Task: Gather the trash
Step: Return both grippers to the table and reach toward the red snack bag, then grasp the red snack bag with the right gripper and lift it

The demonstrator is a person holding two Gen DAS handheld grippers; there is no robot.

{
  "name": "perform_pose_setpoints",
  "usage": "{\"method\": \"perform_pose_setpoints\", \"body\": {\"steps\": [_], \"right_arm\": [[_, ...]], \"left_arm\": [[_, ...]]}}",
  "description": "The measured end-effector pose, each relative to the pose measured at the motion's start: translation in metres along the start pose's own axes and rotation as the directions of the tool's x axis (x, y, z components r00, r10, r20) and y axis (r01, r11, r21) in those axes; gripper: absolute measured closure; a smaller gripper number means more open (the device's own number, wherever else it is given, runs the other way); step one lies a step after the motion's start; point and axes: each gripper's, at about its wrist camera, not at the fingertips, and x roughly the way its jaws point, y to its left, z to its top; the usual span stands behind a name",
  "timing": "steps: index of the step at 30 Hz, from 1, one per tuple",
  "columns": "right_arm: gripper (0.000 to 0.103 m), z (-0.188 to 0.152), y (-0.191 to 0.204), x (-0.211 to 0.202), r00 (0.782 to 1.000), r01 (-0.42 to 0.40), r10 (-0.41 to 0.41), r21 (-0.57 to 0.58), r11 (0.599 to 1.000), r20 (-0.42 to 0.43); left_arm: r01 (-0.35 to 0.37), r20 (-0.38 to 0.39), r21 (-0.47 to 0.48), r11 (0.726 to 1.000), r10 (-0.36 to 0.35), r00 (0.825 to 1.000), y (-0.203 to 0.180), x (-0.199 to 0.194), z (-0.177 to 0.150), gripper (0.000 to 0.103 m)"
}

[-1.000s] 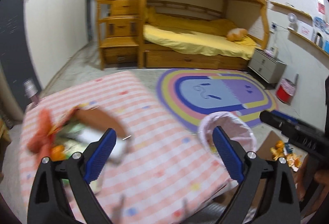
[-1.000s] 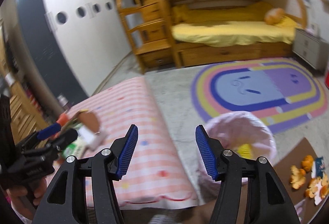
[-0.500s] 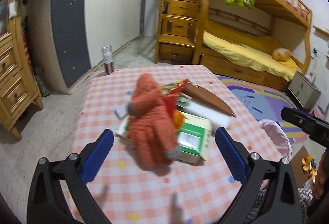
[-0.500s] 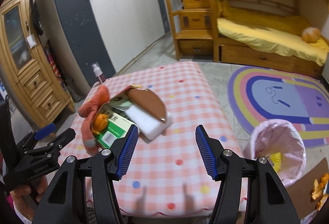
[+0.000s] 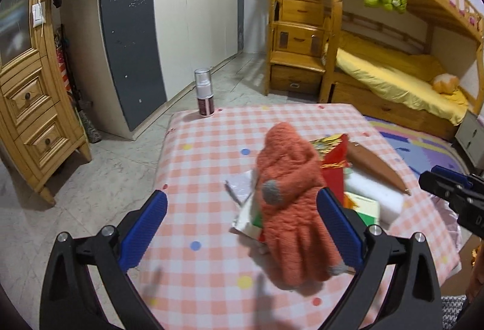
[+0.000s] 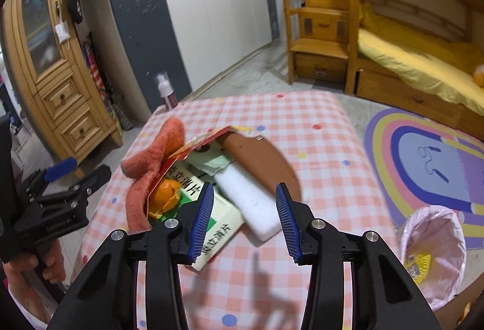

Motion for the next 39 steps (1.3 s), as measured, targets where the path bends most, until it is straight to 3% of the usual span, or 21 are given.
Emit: {"method": "perform_pose_setpoints", "body": {"steps": [8, 10, 15, 22, 26, 27, 33, 39], "right_arm": [[0.066, 0.013, 0.038, 0.022, 0.997, -0.077, 0.076, -0.052, 0.996, -0.025], [0.080, 0.016, 0.044, 0.029, 0.995, -0.093, 0.091, -0.053, 0.994, -0.034], [0.078, 0.022, 0.056, 0.041, 0.993, -0.116, 0.114, -0.053, 0.992, -0.040], [0.077, 0.028, 0.057, 0.063, 0.990, -0.116, 0.114, -0.013, 0.993, -0.088], [0.076, 0.029, 0.056, 0.073, 0.978, -0.165, 0.166, 0.020, 0.986, -0.125], [0.081, 0.029, 0.056, 0.073, 0.976, -0.173, 0.175, 0.026, 0.985, -0.127], [0.101, 0.026, 0.051, 0.040, 0.977, -0.210, 0.210, 0.018, 0.978, -0.039], [0.102, 0.020, 0.042, -0.005, 0.966, -0.254, 0.252, 0.016, 0.967, 0.050]], "left_arm": [[-0.061, 0.013, 0.011, 0.998, 0.061, 0.998, 0.028, 0.007, 0.009, 0.008], [-0.077, 0.004, -0.010, 0.997, 0.077, 0.997, 0.037, 0.012, 0.010, 0.014], [-0.012, -0.030, -0.060, 0.998, 0.011, 0.999, 0.044, 0.018, 0.009, 0.020], [0.024, -0.036, -0.042, 0.999, -0.025, 0.999, 0.037, 0.020, 0.009, 0.020], [0.015, -0.048, -0.039, 0.999, -0.017, 0.999, 0.034, 0.026, 0.009, 0.020], [0.017, -0.051, -0.034, 0.999, -0.019, 0.999, 0.033, 0.027, 0.008, 0.020], [0.039, -0.059, -0.001, 0.999, -0.039, 0.997, 0.024, 0.025, 0.006, 0.030], [0.040, -0.050, 0.014, 0.999, -0.040, 0.998, 0.018, 0.018, 0.001, 0.033]]}}
